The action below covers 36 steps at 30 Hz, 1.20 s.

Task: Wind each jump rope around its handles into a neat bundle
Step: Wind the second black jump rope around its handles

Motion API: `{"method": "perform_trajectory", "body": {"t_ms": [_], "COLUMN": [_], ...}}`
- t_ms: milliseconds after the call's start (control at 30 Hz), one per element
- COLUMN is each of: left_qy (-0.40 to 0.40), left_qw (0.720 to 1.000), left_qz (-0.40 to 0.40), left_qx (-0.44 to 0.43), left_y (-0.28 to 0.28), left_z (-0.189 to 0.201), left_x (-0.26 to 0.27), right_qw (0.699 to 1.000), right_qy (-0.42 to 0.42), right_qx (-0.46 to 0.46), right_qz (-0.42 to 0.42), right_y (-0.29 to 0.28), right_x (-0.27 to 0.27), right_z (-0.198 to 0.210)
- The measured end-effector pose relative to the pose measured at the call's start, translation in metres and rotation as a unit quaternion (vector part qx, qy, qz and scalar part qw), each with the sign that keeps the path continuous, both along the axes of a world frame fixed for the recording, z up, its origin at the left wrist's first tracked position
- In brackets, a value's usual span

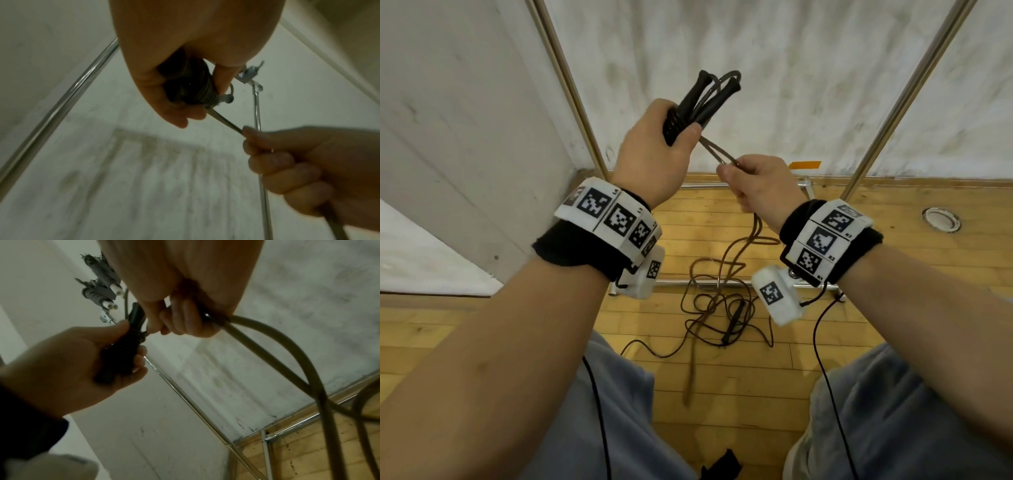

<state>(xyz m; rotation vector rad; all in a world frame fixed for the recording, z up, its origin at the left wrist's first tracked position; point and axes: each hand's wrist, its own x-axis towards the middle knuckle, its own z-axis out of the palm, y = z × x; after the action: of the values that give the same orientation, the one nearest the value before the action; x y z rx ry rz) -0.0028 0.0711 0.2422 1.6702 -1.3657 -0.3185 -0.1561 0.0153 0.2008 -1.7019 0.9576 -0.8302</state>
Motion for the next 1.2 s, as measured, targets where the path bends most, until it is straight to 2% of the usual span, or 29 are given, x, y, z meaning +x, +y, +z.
{"method": "perform_trajectory", "body": {"t_ms": [67,200,433,600,767,967,1100,1200], "left_qy": [-0.069,-0.146,-0.187,-0.199,-0.219,-0.267,-0.276,-0.277], "left_qw": [0.997,0.987,0.975,0.971,0.965,0.943,0.928,0.925], "left_qz": [0.034,0.046,-0.001,-0.034,-0.035,-0.028,-0.054,-0.108], "left_qx": [0.007,0.056,0.12,0.128,0.138,0.195,0.243,0.235], "left_y": [-0.003,-0.009,-0.016,-0.019,-0.022,-0.021,-0.019,-0.016], "left_z": [-0.007,-0.022,-0.04,-0.048,-0.051,-0.059,-0.062,-0.061], "left_x": [0.005,0.014,0.013,0.007,0.002,-0.002,-0.006,-0.015], "right_qw": [0.999,0.987,0.963,0.969,0.972,0.988,0.979,0.958], "right_qy": [0.041,0.123,0.207,0.193,0.178,0.153,0.183,0.235], "right_qx": [-0.026,-0.096,-0.162,-0.146,-0.151,-0.026,-0.084,-0.162], "right_qz": [0.022,0.037,0.053,0.041,-0.006,0.008,0.022,0.0], "right_y": [0.007,0.015,0.015,0.014,0.009,0.002,-0.002,-0.006], "right_x": [0.003,0.006,0.001,0.0,-0.003,-0.008,-0.014,-0.018], "right_z": [0.0,0.003,0.012,0.013,0.017,0.02,0.022,0.021]}}
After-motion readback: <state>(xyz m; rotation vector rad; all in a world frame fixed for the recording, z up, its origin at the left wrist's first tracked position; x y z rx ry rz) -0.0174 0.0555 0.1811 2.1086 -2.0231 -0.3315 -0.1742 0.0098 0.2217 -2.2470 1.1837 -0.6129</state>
